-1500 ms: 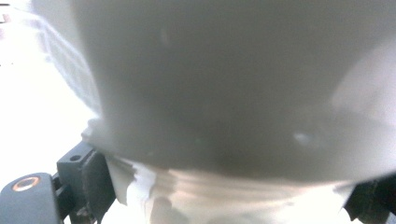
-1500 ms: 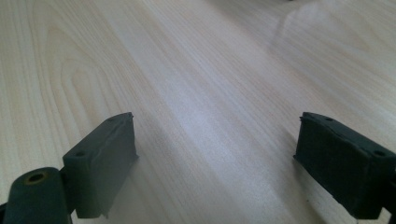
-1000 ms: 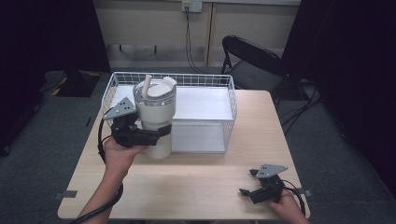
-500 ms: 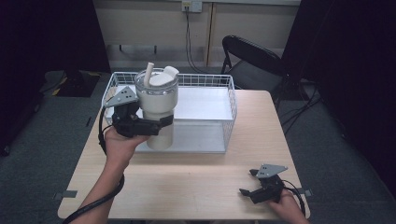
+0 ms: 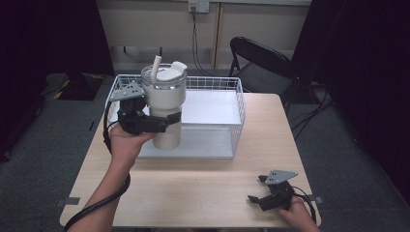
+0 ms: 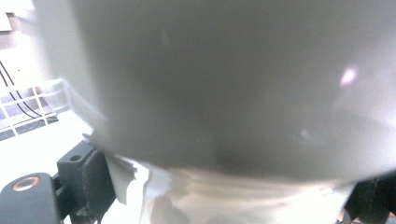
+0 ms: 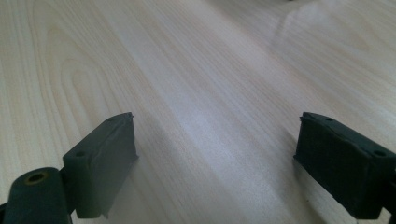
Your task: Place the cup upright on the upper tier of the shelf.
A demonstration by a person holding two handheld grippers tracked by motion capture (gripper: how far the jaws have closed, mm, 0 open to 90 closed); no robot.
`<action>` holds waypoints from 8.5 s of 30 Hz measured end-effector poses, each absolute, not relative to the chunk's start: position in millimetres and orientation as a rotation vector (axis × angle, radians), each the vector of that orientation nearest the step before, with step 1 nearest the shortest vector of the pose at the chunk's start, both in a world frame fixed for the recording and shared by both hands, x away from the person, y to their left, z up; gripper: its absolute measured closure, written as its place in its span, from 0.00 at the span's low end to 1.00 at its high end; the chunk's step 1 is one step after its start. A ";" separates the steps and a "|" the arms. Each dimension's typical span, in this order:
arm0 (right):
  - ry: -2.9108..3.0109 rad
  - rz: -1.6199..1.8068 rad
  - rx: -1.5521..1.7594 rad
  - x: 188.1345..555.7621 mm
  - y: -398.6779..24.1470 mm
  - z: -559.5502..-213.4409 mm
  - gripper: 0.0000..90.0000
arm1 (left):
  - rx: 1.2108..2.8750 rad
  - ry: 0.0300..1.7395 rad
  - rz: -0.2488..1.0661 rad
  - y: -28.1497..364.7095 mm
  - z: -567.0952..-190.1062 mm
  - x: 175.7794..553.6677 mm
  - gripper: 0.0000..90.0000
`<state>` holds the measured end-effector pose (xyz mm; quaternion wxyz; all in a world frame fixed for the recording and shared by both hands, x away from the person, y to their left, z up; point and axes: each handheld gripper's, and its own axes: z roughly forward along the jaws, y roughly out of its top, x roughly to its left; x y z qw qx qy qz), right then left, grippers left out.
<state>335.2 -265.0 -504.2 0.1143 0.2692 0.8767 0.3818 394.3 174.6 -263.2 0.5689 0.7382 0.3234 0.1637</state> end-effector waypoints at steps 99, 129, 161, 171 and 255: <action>2.569 1.120 0.788 335.2 -265.1 -504.2 0.13 | 1.707 0.907 0.493 146.1 -238.0 487.9 0.10; 2.569 1.120 0.788 335.2 -265.0 -504.2 0.13 | 1.689 0.847 0.580 154.7 -258.2 481.7 0.10; 2.569 1.121 0.789 335.2 -265.1 -504.3 0.13 | 1.626 0.829 0.558 161.2 -282.0 470.8 0.08; 2.569 1.120 0.788 335.2 -265.1 -504.3 0.13 | 1.648 0.833 0.545 164.2 -289.2 469.0 0.08; 2.571 1.118 0.790 335.1 -265.1 -504.4 0.13 | 1.870 0.923 0.269 209.0 -472.1 356.2 0.14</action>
